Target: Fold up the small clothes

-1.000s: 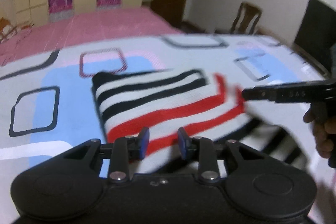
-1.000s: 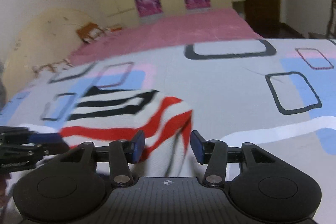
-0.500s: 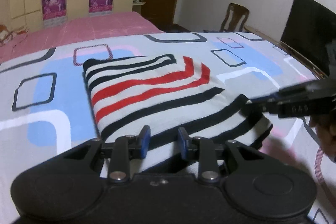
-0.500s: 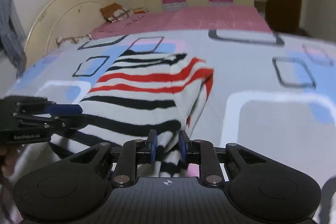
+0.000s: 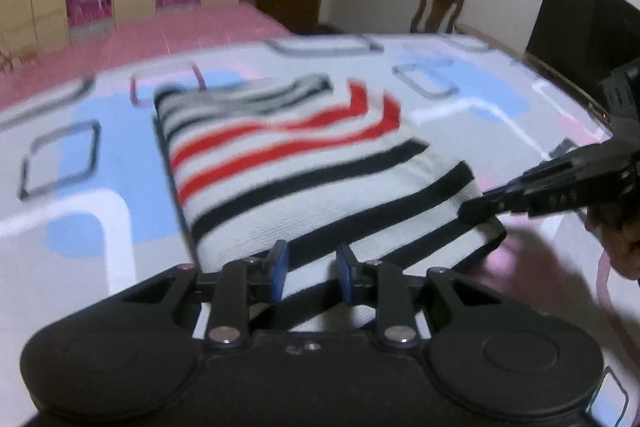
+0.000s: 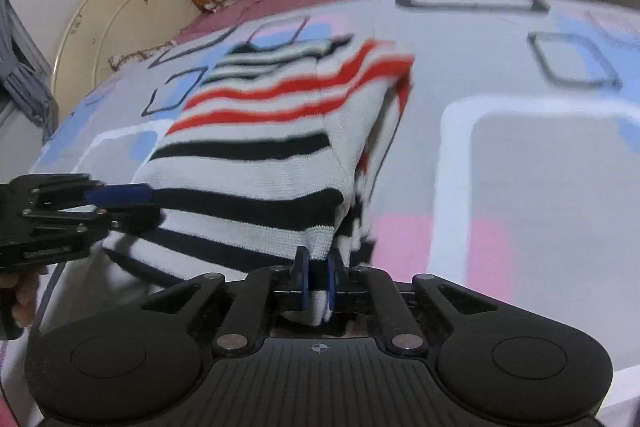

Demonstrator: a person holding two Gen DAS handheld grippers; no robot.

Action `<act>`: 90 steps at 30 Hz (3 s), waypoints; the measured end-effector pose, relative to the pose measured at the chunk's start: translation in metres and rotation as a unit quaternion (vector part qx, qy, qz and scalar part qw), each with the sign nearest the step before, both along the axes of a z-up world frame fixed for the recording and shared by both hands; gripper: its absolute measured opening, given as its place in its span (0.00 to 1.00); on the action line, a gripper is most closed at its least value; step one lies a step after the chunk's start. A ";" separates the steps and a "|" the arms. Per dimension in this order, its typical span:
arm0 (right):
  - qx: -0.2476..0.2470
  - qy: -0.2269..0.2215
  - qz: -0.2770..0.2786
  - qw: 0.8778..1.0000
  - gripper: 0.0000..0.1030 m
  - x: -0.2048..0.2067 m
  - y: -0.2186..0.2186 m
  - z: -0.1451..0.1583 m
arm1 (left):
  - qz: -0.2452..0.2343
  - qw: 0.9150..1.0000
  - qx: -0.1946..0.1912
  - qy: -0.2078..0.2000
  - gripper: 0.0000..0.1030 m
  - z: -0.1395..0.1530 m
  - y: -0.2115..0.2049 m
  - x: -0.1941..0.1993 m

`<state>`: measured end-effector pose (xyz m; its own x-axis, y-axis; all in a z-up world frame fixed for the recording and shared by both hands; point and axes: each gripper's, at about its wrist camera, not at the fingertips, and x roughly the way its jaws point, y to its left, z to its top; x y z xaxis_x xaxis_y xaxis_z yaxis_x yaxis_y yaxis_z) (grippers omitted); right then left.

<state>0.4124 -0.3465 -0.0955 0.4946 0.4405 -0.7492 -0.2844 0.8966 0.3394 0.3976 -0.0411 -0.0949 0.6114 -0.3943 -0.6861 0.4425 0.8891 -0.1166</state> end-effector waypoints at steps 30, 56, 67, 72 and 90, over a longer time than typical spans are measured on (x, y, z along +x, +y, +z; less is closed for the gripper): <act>-0.112 -0.060 -0.025 0.992 0.15 0.145 0.046 -0.018 | 0.061 0.995 -0.065 0.039 0.32 -0.037 0.007 0.150; -0.145 -0.060 -0.023 0.987 0.16 0.224 0.112 -0.026 | 0.074 0.997 -0.010 0.025 0.32 -0.039 0.003 0.227; -0.098 -0.103 -0.076 0.987 0.57 0.164 0.082 0.006 | 0.103 0.995 -0.004 -0.011 0.76 -0.009 0.012 0.156; -0.068 -0.109 -0.070 0.989 0.74 0.116 0.055 0.014 | 0.116 0.993 -0.020 0.011 0.76 -0.011 0.021 0.114; 0.203 0.091 -0.143 0.964 0.65 0.077 -0.053 -0.036 | 0.131 0.967 -0.161 0.144 0.72 -0.037 0.053 0.097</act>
<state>0.4897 -0.3997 -0.1312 0.5152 0.5808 -0.6303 0.0521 0.7128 0.6994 0.4947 0.0117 -0.1322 0.5218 -0.4732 -0.7098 0.1139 0.8633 -0.4917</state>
